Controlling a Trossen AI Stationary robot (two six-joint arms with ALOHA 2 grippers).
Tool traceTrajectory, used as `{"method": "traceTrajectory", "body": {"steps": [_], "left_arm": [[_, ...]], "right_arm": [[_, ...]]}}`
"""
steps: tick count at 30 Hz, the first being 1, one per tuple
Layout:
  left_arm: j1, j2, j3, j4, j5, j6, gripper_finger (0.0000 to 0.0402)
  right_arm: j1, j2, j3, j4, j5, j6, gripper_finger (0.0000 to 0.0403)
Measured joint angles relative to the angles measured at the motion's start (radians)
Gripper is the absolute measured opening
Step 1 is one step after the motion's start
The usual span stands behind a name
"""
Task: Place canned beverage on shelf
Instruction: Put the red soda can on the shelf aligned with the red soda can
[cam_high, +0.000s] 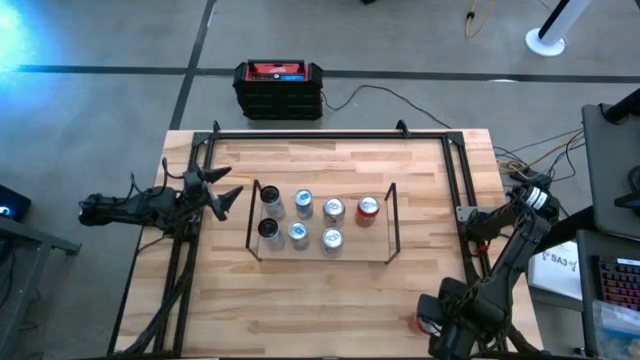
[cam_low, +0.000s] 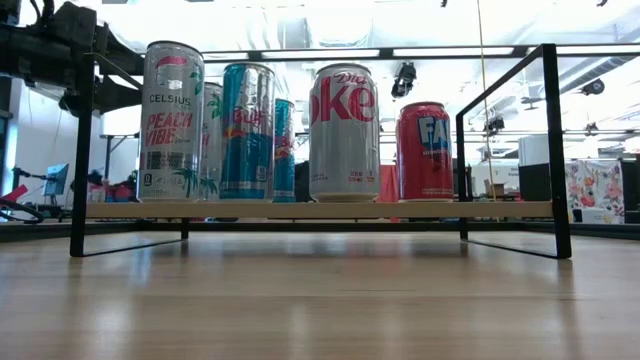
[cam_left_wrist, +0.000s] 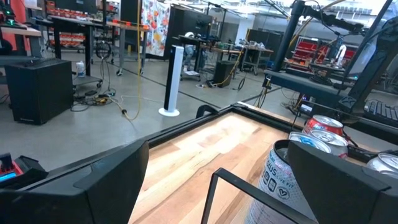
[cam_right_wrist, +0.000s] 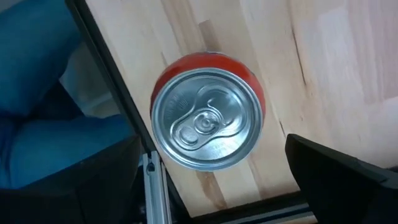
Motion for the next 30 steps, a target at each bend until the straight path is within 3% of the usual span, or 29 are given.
{"method": "traceTrajectory", "body": {"steps": [6,30], "left_arm": [[0.000,0.000,0.000,0.000,0.000,0.000,0.0368],[0.000,0.000,0.000,0.000,0.000,0.000,0.0368]], "right_arm": [[0.000,0.005,-0.005,0.016,0.051,-0.044,0.0384],[0.000,0.084,-0.032,0.050,0.078,-0.047,0.0375]]}}
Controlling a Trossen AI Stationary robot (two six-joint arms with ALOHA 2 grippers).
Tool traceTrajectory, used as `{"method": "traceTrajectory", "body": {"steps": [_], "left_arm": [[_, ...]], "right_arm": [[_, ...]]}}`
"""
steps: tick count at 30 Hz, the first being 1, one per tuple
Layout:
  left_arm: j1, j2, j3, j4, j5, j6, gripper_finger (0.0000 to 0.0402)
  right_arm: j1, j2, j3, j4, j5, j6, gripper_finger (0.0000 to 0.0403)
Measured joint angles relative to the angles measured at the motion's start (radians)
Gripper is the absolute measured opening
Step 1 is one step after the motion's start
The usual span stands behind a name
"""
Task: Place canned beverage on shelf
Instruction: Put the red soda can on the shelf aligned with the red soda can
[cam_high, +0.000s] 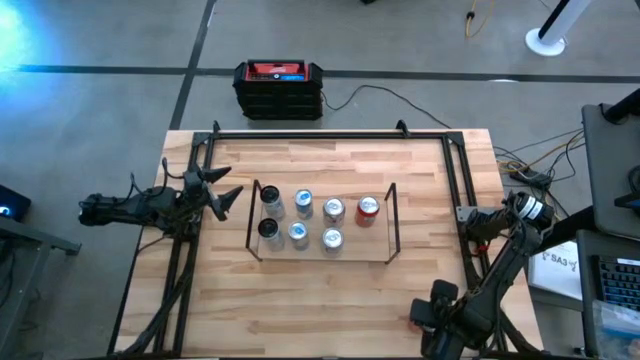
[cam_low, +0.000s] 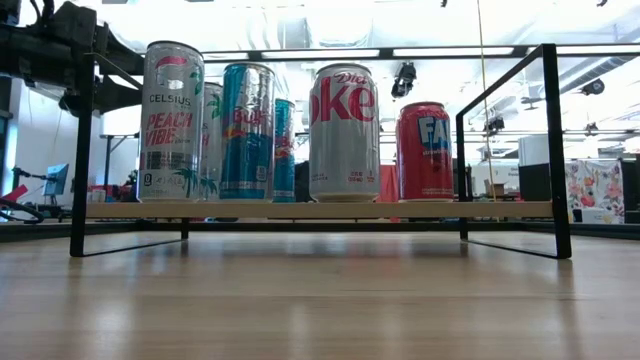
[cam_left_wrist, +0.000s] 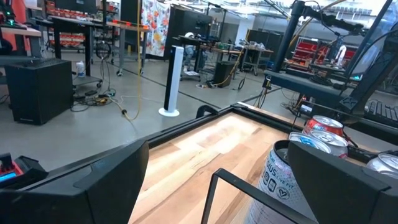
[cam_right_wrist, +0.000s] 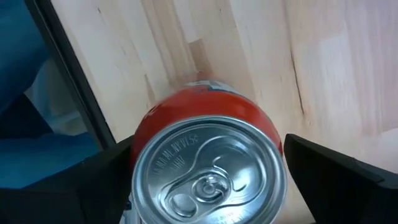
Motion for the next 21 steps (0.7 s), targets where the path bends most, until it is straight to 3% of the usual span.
{"method": "traceTrajectory", "body": {"steps": [8,14,21], "left_arm": [[0.000,0.000,0.000,0.000,0.000,0.000,0.0368],[0.000,0.000,0.000,0.000,0.000,0.000,0.0368],[0.000,0.000,0.000,0.000,0.000,0.000,0.0368]], "right_arm": [[0.000,-0.004,-0.017,-0.021,0.002,0.145,0.0288],[0.000,-0.006,-0.018,-0.024,0.002,0.238,0.0288],[-0.009,-0.023,-0.021,-0.034,0.024,0.471,0.0304]]}}
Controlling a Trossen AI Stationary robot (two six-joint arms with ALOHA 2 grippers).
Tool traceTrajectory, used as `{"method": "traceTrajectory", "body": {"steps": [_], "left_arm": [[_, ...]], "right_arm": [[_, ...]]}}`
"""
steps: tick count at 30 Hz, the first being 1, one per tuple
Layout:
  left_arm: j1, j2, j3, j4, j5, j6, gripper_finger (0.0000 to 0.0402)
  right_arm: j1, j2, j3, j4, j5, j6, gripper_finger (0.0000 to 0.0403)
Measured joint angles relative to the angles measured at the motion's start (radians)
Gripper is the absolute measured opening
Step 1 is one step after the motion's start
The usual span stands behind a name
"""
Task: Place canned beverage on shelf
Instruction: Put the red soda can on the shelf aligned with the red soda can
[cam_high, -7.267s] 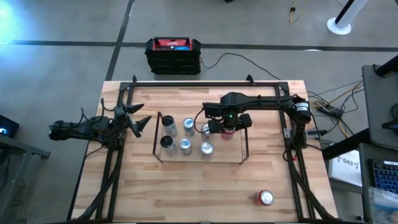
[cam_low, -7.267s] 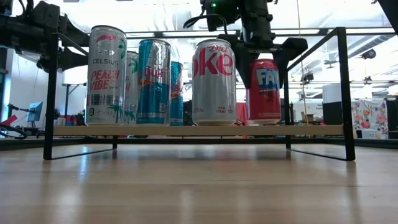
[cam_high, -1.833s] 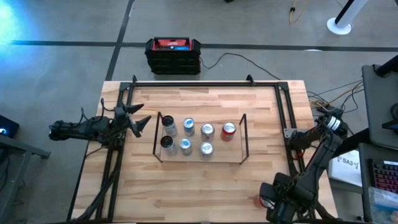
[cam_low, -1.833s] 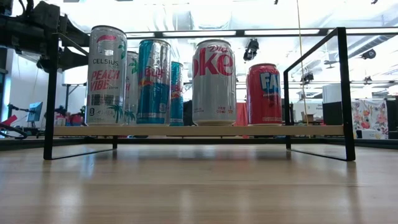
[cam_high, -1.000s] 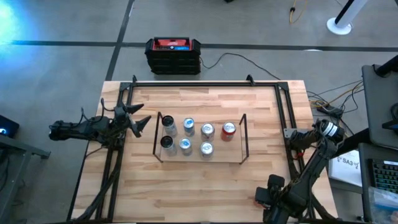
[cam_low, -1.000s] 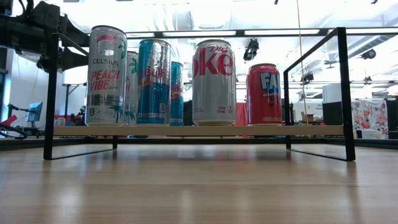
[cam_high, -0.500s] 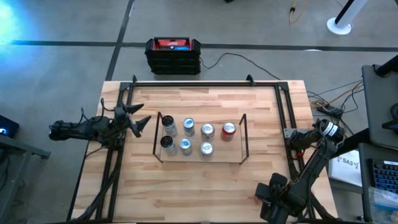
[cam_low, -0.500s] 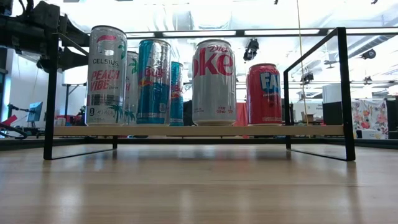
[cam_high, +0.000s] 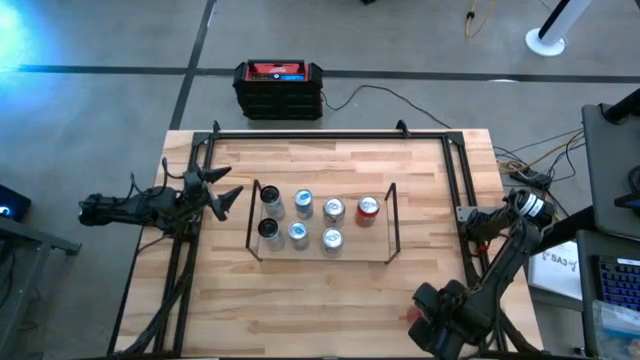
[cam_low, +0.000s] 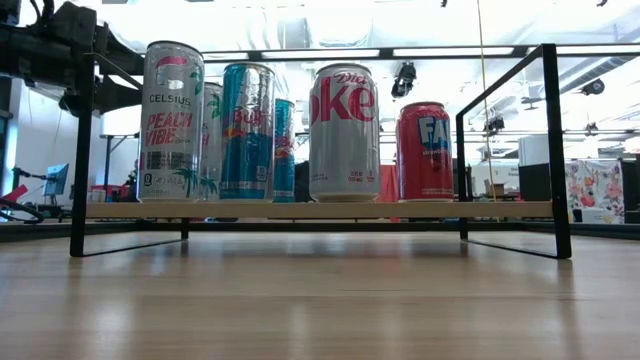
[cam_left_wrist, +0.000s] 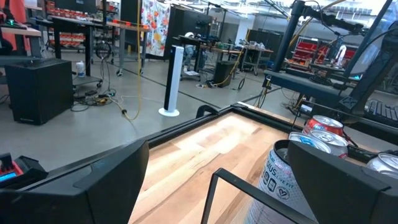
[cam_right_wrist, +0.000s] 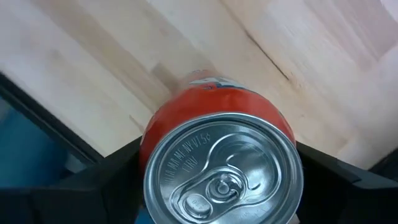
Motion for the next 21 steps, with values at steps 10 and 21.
{"method": "traceTrajectory", "body": {"steps": [10,21], "left_arm": [[0.000,0.000,0.000,0.000,0.000,0.000,0.0368],[0.000,0.000,0.000,0.000,0.000,0.000,0.0368]], "right_arm": [[-0.039,-0.011,0.000,-0.063,-0.005,0.329,0.0311],[-0.042,-0.011,0.000,-0.106,-0.007,0.751,0.0305]]}}
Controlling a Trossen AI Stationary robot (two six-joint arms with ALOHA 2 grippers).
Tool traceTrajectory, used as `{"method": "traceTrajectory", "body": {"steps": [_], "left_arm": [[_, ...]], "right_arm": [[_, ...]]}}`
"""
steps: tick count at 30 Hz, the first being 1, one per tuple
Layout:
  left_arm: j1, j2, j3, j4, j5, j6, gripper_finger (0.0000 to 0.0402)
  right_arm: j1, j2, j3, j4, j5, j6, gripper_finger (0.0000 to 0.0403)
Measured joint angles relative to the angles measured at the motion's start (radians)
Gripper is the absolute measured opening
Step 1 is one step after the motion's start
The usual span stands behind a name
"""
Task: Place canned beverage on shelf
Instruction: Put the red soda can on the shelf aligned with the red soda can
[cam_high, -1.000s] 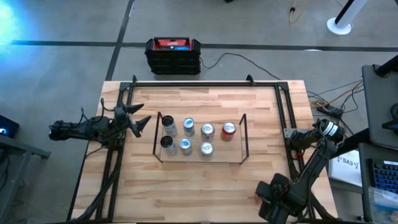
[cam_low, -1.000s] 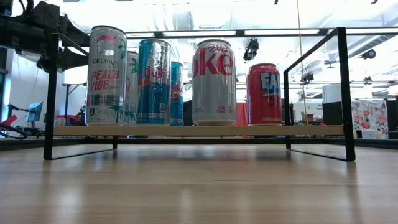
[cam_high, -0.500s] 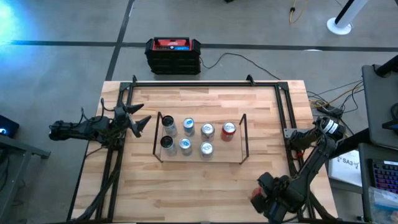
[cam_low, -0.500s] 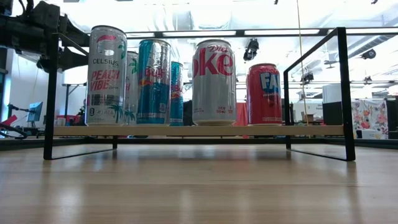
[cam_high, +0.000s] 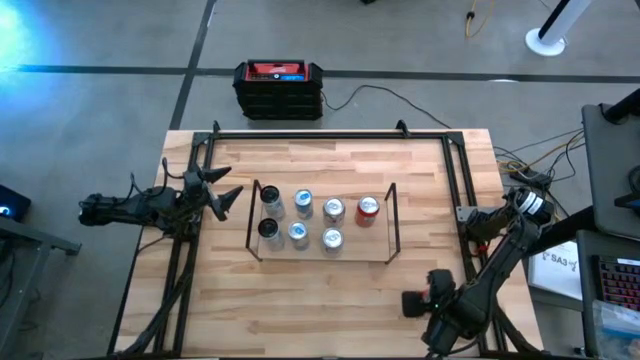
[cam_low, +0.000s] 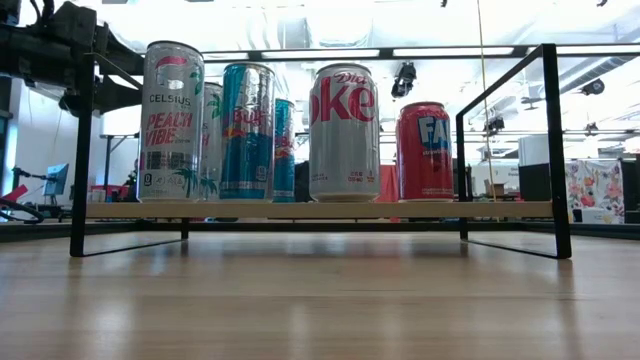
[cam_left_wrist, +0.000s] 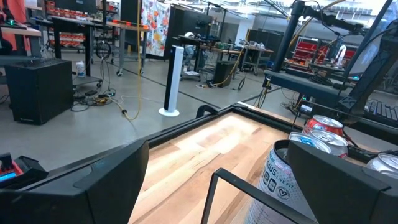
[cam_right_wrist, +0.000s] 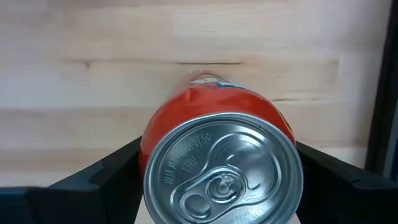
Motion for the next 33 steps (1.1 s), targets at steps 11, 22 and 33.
{"method": "traceTrajectory", "body": {"steps": [11,22,33], "left_arm": [[0.000,0.000,0.000,0.000,0.000,0.000,0.0368],[0.000,0.000,0.000,0.000,0.000,0.000,0.0368],[0.000,0.000,0.000,0.000,0.000,0.000,0.0368]], "right_arm": [[0.000,-0.001,-0.006,-0.007,0.000,0.516,0.0306],[-0.037,-0.006,-0.007,-0.033,-0.070,0.620,0.0307],[-0.046,0.005,-0.010,-0.029,-0.105,0.527,0.0324]]}}
